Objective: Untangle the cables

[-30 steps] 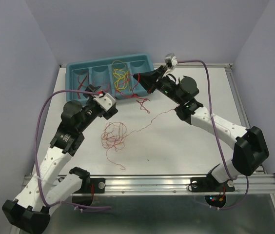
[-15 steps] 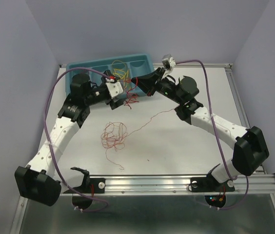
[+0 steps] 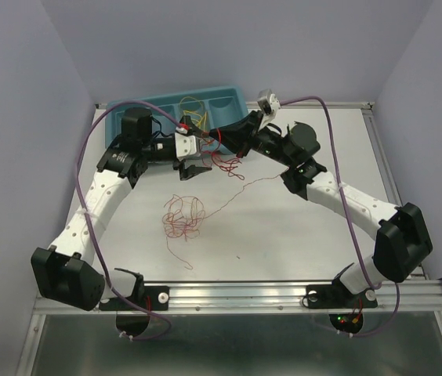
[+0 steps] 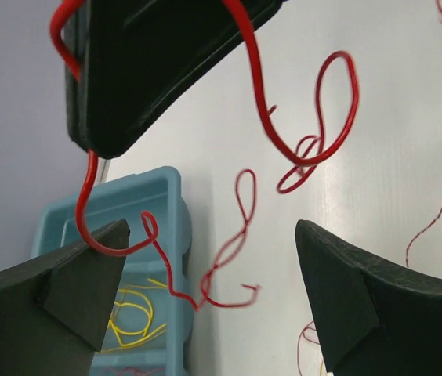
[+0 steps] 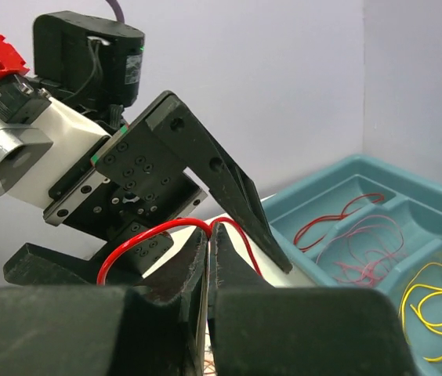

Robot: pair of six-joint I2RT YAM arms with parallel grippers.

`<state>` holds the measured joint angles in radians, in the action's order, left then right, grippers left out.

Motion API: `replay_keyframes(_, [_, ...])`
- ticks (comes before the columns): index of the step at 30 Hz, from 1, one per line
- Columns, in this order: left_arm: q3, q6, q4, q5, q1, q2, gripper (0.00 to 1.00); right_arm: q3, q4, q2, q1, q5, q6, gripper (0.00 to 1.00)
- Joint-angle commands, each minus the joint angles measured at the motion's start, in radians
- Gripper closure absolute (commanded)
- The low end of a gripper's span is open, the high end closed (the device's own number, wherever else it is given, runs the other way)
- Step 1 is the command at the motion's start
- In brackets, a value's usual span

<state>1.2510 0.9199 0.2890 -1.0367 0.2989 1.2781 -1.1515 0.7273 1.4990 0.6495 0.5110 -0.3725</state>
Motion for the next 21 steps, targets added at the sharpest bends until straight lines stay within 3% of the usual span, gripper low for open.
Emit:
replay_keyframes(1, [0.048, 0.028, 0.065, -0.112, -0.004, 0.026, 0.01, -0.037, 0.115, -0.036, 0.007, 0.021, 0.018, 0.99])
replay_keyframes(6, [0.018, -0.033, -0.022, -0.18, -0.004, 0.043, 0.01, 0.045, 0.276, -0.052, 0.007, -0.045, -0.015, 0.99])
replay_keyframes(10, [-0.073, -0.194, -0.215, -0.194, 0.0, 0.018, 0.01, 0.11, 0.451, -0.04, 0.009, -0.086, -0.048, 0.99])
replay_keyframes(19, [-0.119, -0.378, -0.425, -0.093, 0.014, 0.021, 0.01, 0.116, 0.586, 0.017, 0.009, -0.092, -0.105, 1.0])
replay_keyframes(21, [-0.192, -0.462, -0.52, -0.045, 0.013, -0.008, 0.01, 0.14, 0.619, 0.007, 0.009, -0.114, -0.112, 1.0])
